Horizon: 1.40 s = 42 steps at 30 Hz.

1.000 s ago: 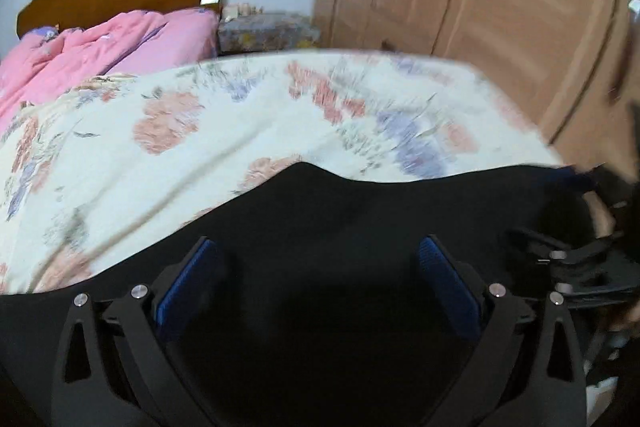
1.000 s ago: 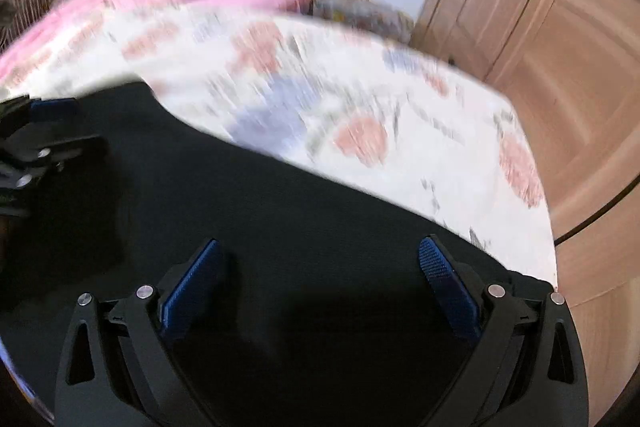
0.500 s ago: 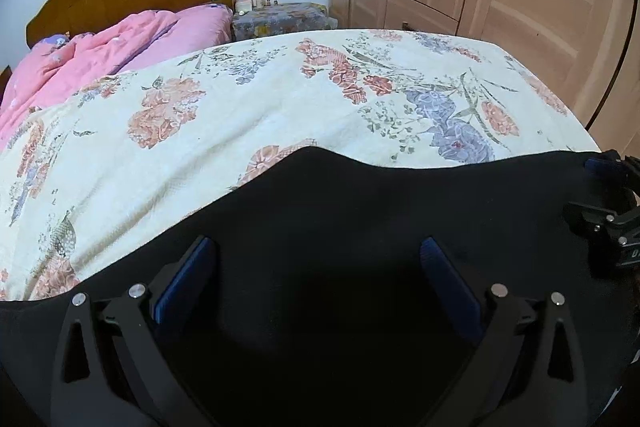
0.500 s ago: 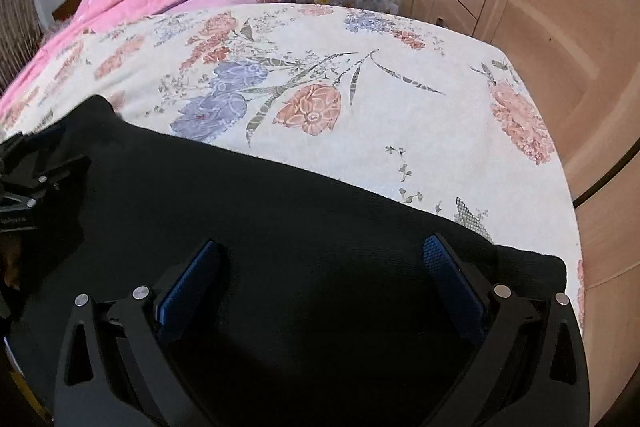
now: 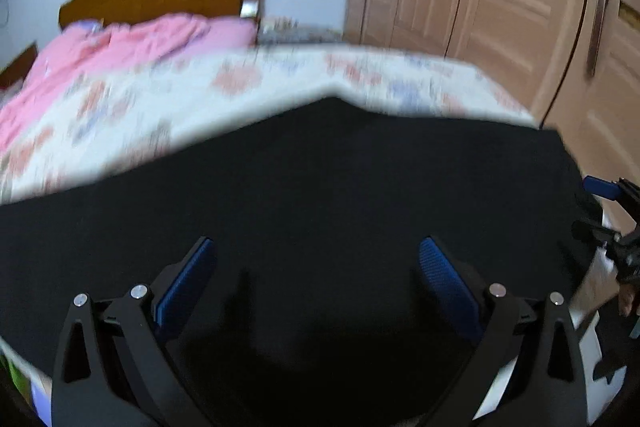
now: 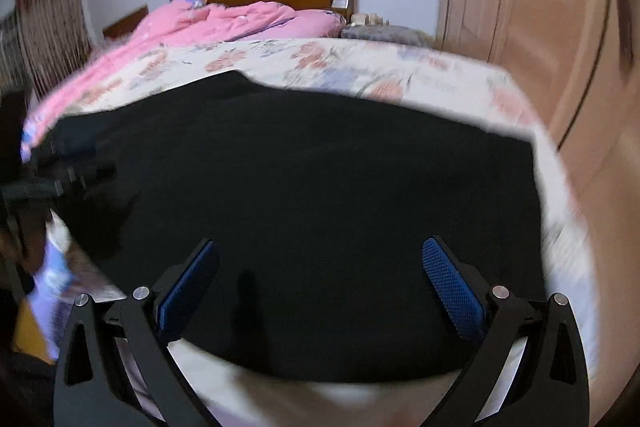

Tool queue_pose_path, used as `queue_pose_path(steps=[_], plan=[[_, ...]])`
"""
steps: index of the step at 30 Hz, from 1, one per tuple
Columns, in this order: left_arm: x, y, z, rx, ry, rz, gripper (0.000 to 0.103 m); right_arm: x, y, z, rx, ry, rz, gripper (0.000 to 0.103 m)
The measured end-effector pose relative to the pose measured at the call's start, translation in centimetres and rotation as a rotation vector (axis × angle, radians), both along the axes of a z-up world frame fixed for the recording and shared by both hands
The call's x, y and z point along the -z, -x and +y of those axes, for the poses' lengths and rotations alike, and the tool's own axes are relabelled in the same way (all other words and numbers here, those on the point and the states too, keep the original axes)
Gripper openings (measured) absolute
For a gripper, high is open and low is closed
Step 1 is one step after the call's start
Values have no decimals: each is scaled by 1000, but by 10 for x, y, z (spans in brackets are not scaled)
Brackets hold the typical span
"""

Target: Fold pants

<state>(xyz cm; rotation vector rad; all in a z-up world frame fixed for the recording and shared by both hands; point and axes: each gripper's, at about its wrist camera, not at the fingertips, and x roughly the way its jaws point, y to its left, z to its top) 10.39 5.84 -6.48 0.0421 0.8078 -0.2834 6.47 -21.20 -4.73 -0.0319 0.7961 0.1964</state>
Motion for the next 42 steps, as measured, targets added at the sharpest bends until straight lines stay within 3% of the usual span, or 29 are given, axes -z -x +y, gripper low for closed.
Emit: queue_pose_path(steps=[3,6,9,12,17,21,23,34,36,39,42], plan=[[13,26,-1,-3,-23,-20,101,13,9,17,19,12,-9,98],[24,32,-11,8,-104,-34,102,26,19,41,8,204,-55,99],[29,34,-7,5,-73,-35,102,27,21,30,17,138,-16,99],[33,37,-4,21,-70,-45,102,23,22,31,29,155,35,99],[35,43,-6,15,-67,-57,102,11,25,64,-9,157,-40,99],[34,46,-7,17,-71,-50,102,29,21,94,-68,199,-11,99],[33,43,-7,17,-72,-49,102,35,25,95,-64,203,-36,99],[31,41,-2,26,-65,-43,102,35,31,90,-70,207,38,99],[21,45,5,19,-80,-54,101,26,29,89,-69,209,64,99],[-5,52,34,-25,-120,-160,101,1,31,90,-72,205,-15,99],[-8,35,83,-148,-114,-126,101,-10,18,91,-38,192,-50,99]])
